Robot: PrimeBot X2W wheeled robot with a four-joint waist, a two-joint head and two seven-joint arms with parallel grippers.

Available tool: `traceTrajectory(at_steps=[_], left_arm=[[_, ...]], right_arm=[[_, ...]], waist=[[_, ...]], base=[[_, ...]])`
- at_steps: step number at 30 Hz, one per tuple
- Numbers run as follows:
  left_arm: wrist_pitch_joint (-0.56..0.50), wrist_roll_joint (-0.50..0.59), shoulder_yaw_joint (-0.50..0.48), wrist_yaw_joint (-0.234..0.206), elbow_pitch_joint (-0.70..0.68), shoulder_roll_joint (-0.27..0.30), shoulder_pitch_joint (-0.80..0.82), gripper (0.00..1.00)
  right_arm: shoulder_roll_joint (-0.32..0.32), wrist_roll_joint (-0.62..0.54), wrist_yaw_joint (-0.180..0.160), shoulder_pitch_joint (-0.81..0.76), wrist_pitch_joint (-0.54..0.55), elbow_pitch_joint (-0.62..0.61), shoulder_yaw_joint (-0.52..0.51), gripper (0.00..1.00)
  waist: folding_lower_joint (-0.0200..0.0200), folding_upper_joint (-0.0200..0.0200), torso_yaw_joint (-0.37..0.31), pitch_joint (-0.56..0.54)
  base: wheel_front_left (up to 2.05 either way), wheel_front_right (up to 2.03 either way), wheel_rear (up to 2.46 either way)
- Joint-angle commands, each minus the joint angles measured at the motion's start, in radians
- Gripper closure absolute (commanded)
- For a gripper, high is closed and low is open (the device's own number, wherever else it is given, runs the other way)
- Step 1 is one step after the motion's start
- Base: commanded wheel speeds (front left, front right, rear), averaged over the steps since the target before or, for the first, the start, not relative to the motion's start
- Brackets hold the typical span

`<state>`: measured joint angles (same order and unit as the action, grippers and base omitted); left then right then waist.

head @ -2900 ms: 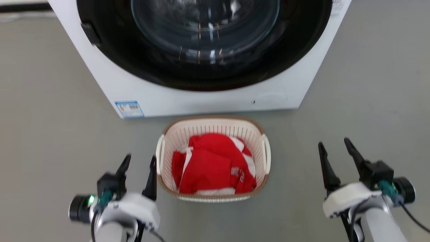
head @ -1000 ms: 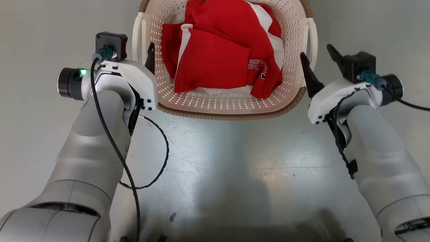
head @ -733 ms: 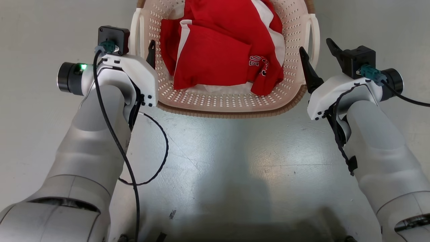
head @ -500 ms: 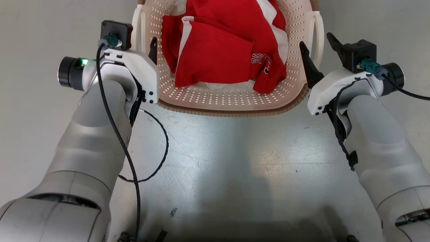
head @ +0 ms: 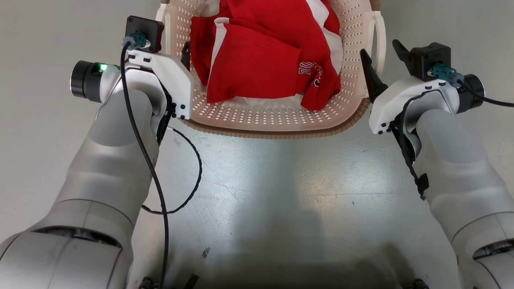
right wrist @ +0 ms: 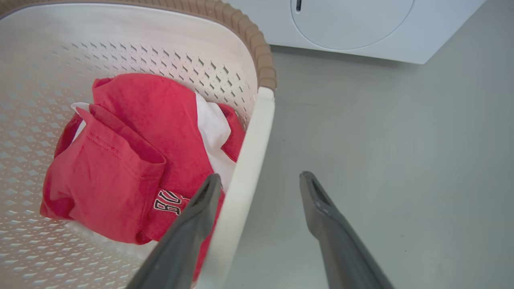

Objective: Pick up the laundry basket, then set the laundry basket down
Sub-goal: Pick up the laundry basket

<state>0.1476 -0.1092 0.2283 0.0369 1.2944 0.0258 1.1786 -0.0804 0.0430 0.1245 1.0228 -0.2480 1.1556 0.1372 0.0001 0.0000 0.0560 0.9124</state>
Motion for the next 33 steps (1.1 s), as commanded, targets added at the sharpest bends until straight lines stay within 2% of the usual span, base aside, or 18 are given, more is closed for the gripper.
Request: traceTrajectory(at_steps=[1, 13, 15, 18, 19, 20, 21, 22, 33], left_arm=[[-0.004, -0.007, -0.007, 0.004, -0.006, 0.031, 0.002, 0.0], [-0.03, -0.012, 0.017, -0.007, -0.004, 0.039, 0.007, 0.0], [-0.031, -0.014, 0.019, -0.012, -0.004, 0.039, 0.007, 0.12], [-0.029, -0.018, 0.024, -0.018, -0.004, 0.037, 0.005, 0.21], [-0.026, -0.019, 0.025, -0.02, -0.004, 0.037, 0.006, 0.53], [-0.026, -0.019, 0.028, -0.022, -0.004, 0.036, 0.005, 0.69], [-0.026, -0.02, 0.029, -0.023, -0.004, 0.036, 0.005, 1.0], [-0.027, -0.021, 0.031, -0.024, -0.004, 0.036, 0.005, 1.0], [-0.047, -0.037, 0.052, -0.028, -0.004, 0.029, -0.017, 1.0]], right_arm=[[0.028, 0.009, 0.006, -0.022, -0.012, 0.002, 0.019, 0.0], [0.03, 0.063, 0.006, 0.0, -0.013, 0.035, 0.074, 0.0], [0.03, 0.072, 0.006, 0.002, -0.013, 0.036, 0.084, 0.0], [0.03, 0.084, 0.006, 0.004, -0.013, 0.039, 0.098, 0.0], [0.03, 0.088, 0.006, 0.004, -0.013, 0.04, 0.103, 0.0], [0.03, 0.087, 0.006, 0.006, -0.012, 0.045, 0.108, 0.29], [0.03, 0.085, 0.006, 0.008, -0.008, 0.051, 0.114, 0.97], [0.03, 0.086, 0.006, 0.009, -0.005, 0.056, 0.12, 1.0], [0.03, 0.088, 0.006, 0.018, 0.016, 0.091, 0.151, 1.0]], waist=[[-0.0001, 0.0, -0.001, 0.0], [-0.0001, 0.0, -0.008, 0.004], [-0.0001, 0.0, -0.009, 0.004], [-0.0001, 0.0, -0.009, 0.005], [-0.0001, 0.0, -0.009, 0.005], [-0.0001, 0.0, -0.009, 0.005], [-0.0001, 0.0, -0.009, 0.004], [-0.0001, 0.0, -0.008, 0.004], [-0.0001, 0.0, 0.0, -0.028]], base=[[0.0, 0.0, 0.0], [0.0, 0.0, 0.0], [0.0, 0.0, 0.0], [0.0, 0.0, 0.0], [0.0, 0.0, 0.0], [0.0, 0.0, 0.0], [0.0, 0.0, 0.0], [0.0, 0.0, 0.0], [0.0, 0.0, 0.0]])
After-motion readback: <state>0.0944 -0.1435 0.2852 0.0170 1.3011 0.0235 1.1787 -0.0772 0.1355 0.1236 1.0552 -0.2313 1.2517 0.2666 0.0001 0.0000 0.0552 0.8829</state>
